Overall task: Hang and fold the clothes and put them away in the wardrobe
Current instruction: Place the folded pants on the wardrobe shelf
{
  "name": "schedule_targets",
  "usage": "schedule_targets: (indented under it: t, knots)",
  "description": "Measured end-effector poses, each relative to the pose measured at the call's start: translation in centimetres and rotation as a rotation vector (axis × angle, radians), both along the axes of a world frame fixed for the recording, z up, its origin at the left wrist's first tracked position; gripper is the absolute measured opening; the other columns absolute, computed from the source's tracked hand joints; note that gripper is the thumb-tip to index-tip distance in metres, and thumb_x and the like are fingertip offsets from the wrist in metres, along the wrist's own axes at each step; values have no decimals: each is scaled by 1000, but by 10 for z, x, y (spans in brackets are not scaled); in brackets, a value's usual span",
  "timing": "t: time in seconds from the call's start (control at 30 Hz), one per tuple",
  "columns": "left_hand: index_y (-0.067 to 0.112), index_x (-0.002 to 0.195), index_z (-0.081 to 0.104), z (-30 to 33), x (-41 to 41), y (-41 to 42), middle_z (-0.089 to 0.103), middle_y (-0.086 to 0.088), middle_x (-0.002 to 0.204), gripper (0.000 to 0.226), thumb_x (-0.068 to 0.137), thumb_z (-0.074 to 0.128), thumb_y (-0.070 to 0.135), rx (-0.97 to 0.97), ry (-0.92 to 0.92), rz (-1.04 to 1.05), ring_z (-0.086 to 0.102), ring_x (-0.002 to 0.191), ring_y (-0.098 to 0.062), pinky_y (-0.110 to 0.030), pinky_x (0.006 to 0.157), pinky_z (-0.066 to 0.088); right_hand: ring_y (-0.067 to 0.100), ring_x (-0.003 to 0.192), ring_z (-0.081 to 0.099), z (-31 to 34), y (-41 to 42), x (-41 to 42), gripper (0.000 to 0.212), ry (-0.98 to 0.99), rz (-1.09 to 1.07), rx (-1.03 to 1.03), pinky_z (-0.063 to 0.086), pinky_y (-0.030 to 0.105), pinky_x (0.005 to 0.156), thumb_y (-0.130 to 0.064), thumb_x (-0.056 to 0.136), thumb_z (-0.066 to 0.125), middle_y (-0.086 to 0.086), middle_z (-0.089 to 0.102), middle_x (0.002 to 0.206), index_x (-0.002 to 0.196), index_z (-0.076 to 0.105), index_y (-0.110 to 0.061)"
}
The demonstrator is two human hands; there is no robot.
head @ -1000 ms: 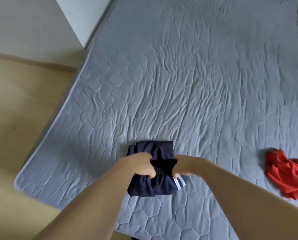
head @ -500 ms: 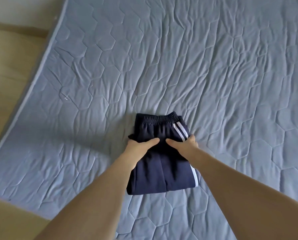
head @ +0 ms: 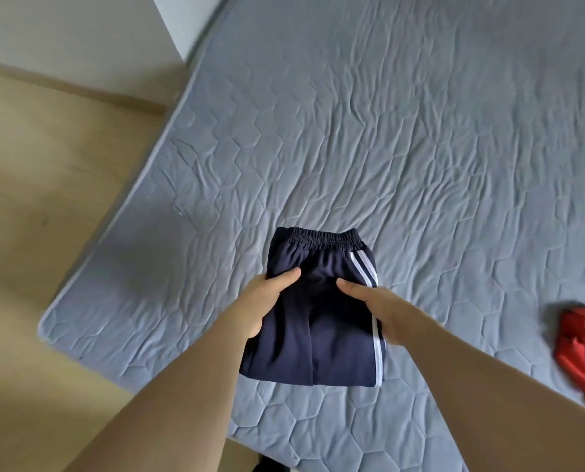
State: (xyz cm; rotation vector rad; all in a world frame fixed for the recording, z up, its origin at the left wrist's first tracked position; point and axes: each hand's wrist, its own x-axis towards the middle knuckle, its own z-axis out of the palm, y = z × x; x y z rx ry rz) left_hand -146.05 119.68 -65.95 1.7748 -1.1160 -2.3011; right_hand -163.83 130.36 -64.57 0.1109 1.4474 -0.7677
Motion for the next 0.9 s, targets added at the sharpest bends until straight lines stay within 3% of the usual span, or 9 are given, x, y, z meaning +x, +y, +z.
schedule_targets:
  t: [0.1, 0.2, 0.3, 0.47, 0.6, 0.8, 0.9]
  knots:
    - [14, 115, 68, 94, 3, 9, 74, -1, 100, 39, 85, 70, 39, -92, -5, 42, 70, 96, -18, -33, 91, 52, 23, 73, 72, 91, 3, -1, 40, 19, -3, -51, 58, 31, 57, -29, 82, 71, 16, 73, 97, 111, 67, -2]
    - [13, 111, 69, 187, 16, 26, 75, -6, 98, 40, 85, 67, 44, -185, 16, 107, 71, 93, -22, -36, 89, 54, 21, 85, 72, 180, 12, -5, 43, -46, 29, -123, 59, 30, 65, -41, 83, 66, 11, 72, 105, 111, 68, -8]
    - [13, 113, 68, 286, 34, 52, 73, -10, 104, 48, 83, 66, 51, -232, 62, 149, 70, 96, -27, -42, 94, 52, 17, 88, 71, 285, 20, -7, 41, 19, 152, -242, 57, 28, 72, -45, 84, 63, 7, 73, 106, 107, 69, -12]
    - [14, 113, 68, 422, 79, 86, 72, -8, 108, 41, 86, 64, 45, -208, 182, 235, 69, 100, -23, -34, 87, 52, 19, 82, 72, 422, 27, 30, 38, 115, 270, -405, 58, 30, 69, -42, 80, 70, 9, 74, 97, 100, 69, -10]
    - [19, 117, 65, 493, 128, 109, 73, -1, 107, 41, 82, 71, 39, -241, 180, 210, 70, 99, -18, -32, 78, 53, 21, 91, 71, 488, 20, 72, 46, 164, 321, -484, 57, 32, 77, -45, 79, 70, 10, 73, 102, 108, 68, -10]
    - [21, 117, 60, 539, 216, 94, 75, 0, 93, 35, 84, 67, 14, -382, 88, 187, 70, 87, -15, -27, 69, 52, 22, 90, 70, 545, -39, 167, 46, 237, 393, -592, 56, 32, 75, -44, 76, 75, 9, 74, 99, 107, 68, -10]
    - [28, 125, 52, 552, 285, 63, 68, -3, 108, 61, 72, 55, -2, -536, 70, 232, 64, 100, -22, -32, 79, 51, 22, 92, 70, 561, -81, 233, 46, 238, 486, -647, 56, 33, 77, -42, 77, 75, 10, 73, 102, 108, 68, -8]
